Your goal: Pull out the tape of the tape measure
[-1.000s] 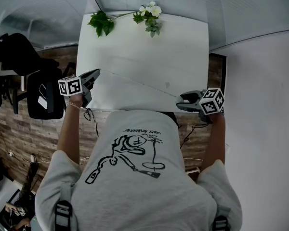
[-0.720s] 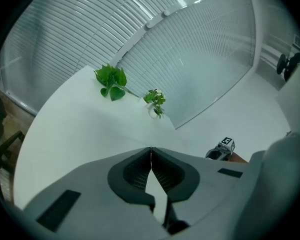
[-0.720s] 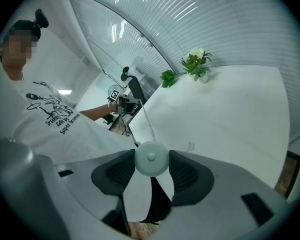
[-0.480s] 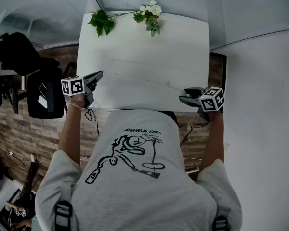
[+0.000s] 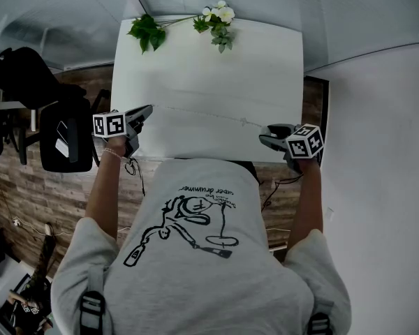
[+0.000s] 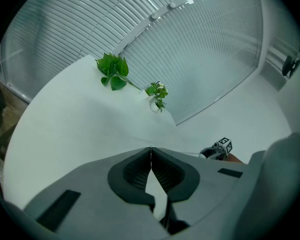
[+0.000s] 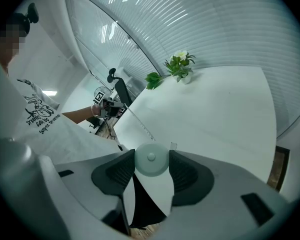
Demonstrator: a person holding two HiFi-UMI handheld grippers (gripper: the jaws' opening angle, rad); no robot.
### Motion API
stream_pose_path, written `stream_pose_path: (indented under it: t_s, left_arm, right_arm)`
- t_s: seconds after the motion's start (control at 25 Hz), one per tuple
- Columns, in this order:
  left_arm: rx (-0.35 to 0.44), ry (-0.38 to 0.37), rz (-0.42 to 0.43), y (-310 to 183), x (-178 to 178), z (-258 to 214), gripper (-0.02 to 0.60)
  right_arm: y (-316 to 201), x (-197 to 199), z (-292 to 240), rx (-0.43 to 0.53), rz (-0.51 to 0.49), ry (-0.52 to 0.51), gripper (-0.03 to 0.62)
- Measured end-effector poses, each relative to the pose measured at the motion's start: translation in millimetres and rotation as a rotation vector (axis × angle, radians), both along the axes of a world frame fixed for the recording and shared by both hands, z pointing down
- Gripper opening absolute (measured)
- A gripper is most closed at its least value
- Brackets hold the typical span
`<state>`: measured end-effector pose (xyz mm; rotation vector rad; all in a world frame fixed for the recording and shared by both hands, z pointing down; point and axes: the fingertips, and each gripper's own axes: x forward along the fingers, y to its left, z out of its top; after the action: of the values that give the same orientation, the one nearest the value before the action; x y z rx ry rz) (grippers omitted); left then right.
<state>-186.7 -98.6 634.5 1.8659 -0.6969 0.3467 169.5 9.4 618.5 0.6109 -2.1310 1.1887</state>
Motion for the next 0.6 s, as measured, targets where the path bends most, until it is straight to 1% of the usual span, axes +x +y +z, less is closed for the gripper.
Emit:
stream_pose_path:
  t_s: [0.36, 0.6]
  left_arm:
    - [-0.045, -0.008, 0.005, -2, 6, 15, 0.021]
    - [-0.073, -0.013, 0.006, -3, 9, 24, 0.021]
  right_arm:
    - [-10, 1, 16, -0.014, 0.018, 0.018, 0.222]
    - [-17, 1, 27, -0.015, 0.020, 0.057, 0.222]
